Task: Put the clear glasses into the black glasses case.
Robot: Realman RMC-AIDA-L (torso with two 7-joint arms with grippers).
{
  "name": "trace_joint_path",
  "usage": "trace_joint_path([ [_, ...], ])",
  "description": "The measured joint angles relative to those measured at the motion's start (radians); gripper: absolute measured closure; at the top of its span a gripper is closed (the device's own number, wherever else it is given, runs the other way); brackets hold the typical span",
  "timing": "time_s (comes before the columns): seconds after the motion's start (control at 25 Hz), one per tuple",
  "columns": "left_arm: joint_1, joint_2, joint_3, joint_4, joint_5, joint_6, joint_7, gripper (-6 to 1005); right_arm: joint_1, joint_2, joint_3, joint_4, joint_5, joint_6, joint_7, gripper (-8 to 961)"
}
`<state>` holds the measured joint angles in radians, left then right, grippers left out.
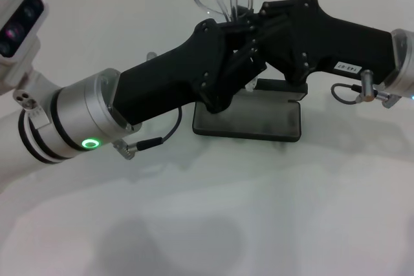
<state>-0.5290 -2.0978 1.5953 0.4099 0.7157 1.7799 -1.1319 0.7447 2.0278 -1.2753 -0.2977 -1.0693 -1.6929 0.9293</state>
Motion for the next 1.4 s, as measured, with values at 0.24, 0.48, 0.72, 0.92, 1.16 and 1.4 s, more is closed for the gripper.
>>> trace_joint_path([
  [0.24, 0.003, 0.001, 0.000, -0.002, 0.000, -0.001, 0.001, 952, 0.012, 0.000, -0.030, 0.000, 0.003, 0.009, 0.005, 878],
  [0.48, 0.003, 0.002, 0.004, -0.002, 0.002, 0.000, 0.001, 952, 0.010, 0.000, -0.033, 0.000, 0.014, 0.011, 0.005, 878],
  [0.72, 0.028, 0.013, 0.003, -0.002, 0.019, 0.038, 0.004, 951, -0.018, -0.001, -0.026, -0.010, 0.026, 0.013, 0.005, 877],
  [0.92, 0.084, 0.067, -0.008, 0.009, 0.034, 0.128, 0.027, 951, -0.101, -0.010, -0.035, -0.156, 0.001, 0.033, 0.076, 877],
  [1.16, 0.163, 0.120, -0.119, 0.011, 0.036, 0.210, 0.026, 952, -0.305, -0.007, -0.100, -0.727, -0.327, 0.173, 0.409, 877],
  [1.4, 0.201, 0.134, -0.202, 0.012, 0.038, 0.220, 0.022, 952, -0.419, -0.007, -0.339, -1.291, -0.821, 0.422, 0.821, 877],
])
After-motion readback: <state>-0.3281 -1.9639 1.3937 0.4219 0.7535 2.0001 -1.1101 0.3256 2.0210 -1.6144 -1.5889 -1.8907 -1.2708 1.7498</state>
